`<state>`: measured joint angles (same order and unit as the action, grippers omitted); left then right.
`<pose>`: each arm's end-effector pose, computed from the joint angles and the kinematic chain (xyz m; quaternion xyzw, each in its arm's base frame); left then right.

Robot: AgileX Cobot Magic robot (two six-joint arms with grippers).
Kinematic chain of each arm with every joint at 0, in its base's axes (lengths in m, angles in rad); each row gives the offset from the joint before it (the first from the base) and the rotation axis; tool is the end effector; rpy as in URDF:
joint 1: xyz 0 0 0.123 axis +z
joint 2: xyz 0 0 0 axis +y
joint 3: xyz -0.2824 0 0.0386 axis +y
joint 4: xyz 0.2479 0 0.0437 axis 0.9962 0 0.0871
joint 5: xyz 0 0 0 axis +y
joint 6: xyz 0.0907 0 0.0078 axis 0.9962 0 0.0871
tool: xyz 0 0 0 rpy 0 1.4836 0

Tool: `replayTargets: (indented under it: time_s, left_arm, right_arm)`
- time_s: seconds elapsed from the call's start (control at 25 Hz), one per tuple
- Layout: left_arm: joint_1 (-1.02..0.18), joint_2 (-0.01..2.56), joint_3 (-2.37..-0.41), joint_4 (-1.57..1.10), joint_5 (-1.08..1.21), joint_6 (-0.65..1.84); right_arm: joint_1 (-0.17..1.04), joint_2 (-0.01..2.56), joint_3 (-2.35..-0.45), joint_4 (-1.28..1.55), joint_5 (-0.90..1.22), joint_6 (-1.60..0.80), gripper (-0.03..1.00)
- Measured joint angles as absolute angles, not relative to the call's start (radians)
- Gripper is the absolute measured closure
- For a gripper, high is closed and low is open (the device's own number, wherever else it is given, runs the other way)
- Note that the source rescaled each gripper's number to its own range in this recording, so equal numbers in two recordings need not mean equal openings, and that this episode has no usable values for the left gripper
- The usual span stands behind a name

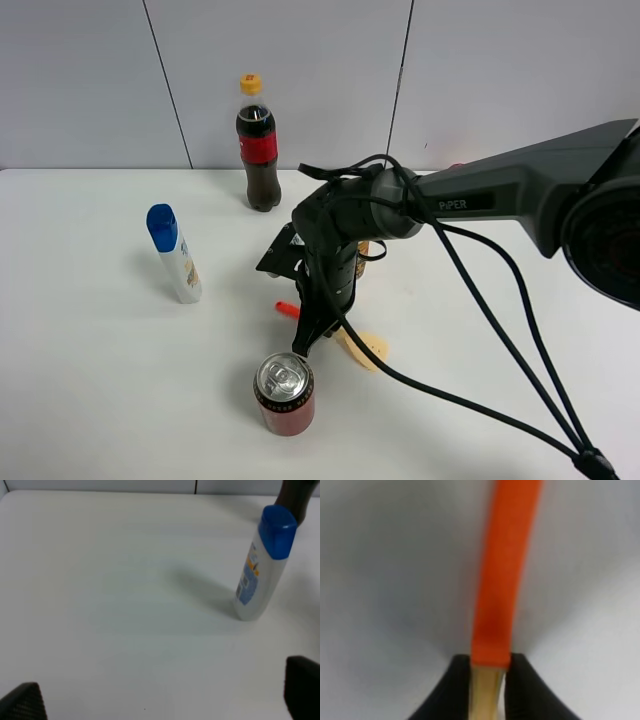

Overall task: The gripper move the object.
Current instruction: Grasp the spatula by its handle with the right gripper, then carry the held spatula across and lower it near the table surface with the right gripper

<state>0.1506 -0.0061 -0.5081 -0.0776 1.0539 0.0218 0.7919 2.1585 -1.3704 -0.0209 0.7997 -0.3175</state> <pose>-0.0056 -0.0071 0.2801 -0.0529 0.8454 0.0070 0.5314 0.2825 0.2843 0.1009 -0.5323 0.8458 0.0007 0.0359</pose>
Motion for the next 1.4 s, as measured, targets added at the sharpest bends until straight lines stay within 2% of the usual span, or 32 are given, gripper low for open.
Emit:
replayTargets:
  time_s: [0.24, 0.48, 0.8, 0.96, 1.4]
  left_arm:
    - [0.151, -0.006, -0.508, -0.078, 1.054, 0.022]
    - [0.151, -0.006, -0.508, -0.078, 1.054, 0.022]
    - [0.151, -0.006, -0.508, -0.078, 1.054, 0.022]
    - [0.151, -0.006, -0.508, -0.078, 1.054, 0.022]
    - [0.151, -0.006, -0.508, -0.078, 1.054, 0.022]
  right_arm:
    - [0.792, 2.127, -1.370, -0.021, 0.822, -0.317, 0.97]
    - [0.793, 1.980, -1.370, -0.015, 1.012, -0.306, 0.97]
    - [0.772, 1.773, -1.370, 0.012, 1.172, -0.130, 0.97]
    - [0.697, 1.726, -1.371, 0.000, 1.211, -0.102, 0.97]
    - [0.376, 1.705, -1.372, -0.075, 1.188, -0.083, 0.97]
